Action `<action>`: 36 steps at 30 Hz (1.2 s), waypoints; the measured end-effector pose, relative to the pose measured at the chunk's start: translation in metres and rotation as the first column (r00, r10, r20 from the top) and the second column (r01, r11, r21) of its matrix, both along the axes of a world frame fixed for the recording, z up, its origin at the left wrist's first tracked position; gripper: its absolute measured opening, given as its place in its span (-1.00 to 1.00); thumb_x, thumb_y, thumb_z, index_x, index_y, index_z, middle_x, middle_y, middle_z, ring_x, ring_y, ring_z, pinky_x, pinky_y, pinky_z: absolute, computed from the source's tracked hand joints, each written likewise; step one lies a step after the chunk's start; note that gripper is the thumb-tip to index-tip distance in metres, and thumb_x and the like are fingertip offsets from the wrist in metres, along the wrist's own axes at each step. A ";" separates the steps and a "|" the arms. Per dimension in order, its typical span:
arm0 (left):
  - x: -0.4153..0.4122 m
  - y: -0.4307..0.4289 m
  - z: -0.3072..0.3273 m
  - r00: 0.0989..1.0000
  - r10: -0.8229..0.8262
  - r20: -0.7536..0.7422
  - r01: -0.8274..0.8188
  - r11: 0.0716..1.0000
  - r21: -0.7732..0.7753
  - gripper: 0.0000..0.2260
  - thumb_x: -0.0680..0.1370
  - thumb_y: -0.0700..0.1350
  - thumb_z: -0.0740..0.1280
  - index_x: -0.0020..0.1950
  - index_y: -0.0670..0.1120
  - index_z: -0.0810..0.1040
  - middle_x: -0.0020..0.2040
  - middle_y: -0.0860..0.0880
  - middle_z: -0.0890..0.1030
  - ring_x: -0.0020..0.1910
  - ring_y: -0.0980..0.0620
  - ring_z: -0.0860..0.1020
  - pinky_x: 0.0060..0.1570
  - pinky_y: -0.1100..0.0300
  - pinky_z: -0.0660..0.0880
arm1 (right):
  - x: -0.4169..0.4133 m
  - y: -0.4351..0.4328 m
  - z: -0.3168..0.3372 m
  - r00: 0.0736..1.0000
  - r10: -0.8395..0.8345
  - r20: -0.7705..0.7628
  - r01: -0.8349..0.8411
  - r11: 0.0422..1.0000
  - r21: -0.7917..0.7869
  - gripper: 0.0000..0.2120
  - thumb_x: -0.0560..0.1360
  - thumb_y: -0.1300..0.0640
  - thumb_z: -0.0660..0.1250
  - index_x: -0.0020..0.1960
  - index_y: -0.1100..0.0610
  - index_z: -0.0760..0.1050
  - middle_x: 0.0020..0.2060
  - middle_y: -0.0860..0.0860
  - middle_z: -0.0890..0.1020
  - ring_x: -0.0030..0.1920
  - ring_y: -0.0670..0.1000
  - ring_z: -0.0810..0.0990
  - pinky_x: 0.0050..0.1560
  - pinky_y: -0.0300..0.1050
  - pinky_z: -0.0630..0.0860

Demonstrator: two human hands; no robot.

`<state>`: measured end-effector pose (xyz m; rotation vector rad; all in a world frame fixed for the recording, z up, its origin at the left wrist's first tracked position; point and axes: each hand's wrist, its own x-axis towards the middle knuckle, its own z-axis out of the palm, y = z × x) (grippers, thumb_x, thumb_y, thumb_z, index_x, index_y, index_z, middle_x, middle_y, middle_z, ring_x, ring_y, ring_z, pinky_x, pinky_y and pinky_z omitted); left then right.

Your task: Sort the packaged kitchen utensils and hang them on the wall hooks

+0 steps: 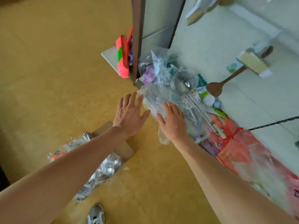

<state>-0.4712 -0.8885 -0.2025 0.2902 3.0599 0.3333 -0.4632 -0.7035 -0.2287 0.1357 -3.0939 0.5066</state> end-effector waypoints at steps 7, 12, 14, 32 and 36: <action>0.011 0.189 0.094 0.970 -0.224 -0.091 0.228 0.973 0.028 -0.40 0.61 0.27 0.00 0.54 -0.07 0.19 0.53 -0.16 0.23 0.50 -0.17 0.19 0.50 -0.11 0.11 | 0.043 0.182 0.095 0.968 -0.223 -0.112 0.223 0.975 -0.009 -0.36 0.59 -0.25 -0.02 0.49 0.14 0.31 0.44 0.17 0.40 0.46 0.20 0.34 0.43 0.16 0.32; 0.046 0.320 0.146 0.920 -0.369 -0.131 0.380 0.922 0.071 -0.39 0.59 0.27 -0.03 0.53 -0.05 0.22 0.51 -0.13 0.27 0.49 -0.15 0.20 0.50 -0.10 0.11 | 0.096 0.304 0.147 0.908 -0.368 -0.200 0.369 0.929 -0.033 -0.46 0.61 -0.11 0.22 0.48 0.17 0.33 0.43 0.20 0.40 0.44 0.24 0.35 0.43 0.16 0.28; 0.067 0.367 0.159 0.891 -0.430 -0.147 0.443 0.894 0.065 -0.38 0.58 0.28 -0.04 0.52 -0.06 0.25 0.49 -0.14 0.30 0.48 -0.15 0.24 0.48 -0.10 0.15 | 0.123 0.346 0.164 0.881 -0.427 -0.205 0.428 0.903 -0.040 -0.46 0.62 -0.10 0.21 0.50 0.16 0.31 0.46 0.19 0.37 0.46 0.22 0.32 0.45 0.16 0.25; 0.228 0.716 0.167 0.617 -0.787 -0.006 0.753 0.588 0.295 -0.70 0.66 -0.04 0.14 0.32 -0.09 0.49 0.21 -0.13 0.58 0.19 -0.17 0.53 0.17 -0.05 0.47 | 0.332 0.649 0.204 0.533 -0.823 -0.194 0.785 0.567 -0.251 -0.50 0.61 -0.06 0.24 0.44 0.19 0.35 0.36 0.13 0.48 0.34 0.17 0.43 0.30 0.06 0.35; 0.229 0.780 0.163 0.641 -0.766 0.048 0.685 0.600 0.412 -0.77 0.65 -0.15 0.19 0.23 -0.18 0.53 0.11 -0.20 0.61 0.09 -0.21 0.56 0.04 0.06 0.44 | 0.326 0.693 0.208 0.470 -0.876 -0.109 0.802 0.475 -0.363 -0.50 0.62 -0.08 0.24 0.44 0.19 0.36 0.23 0.20 0.55 0.27 0.22 0.48 0.24 0.07 0.40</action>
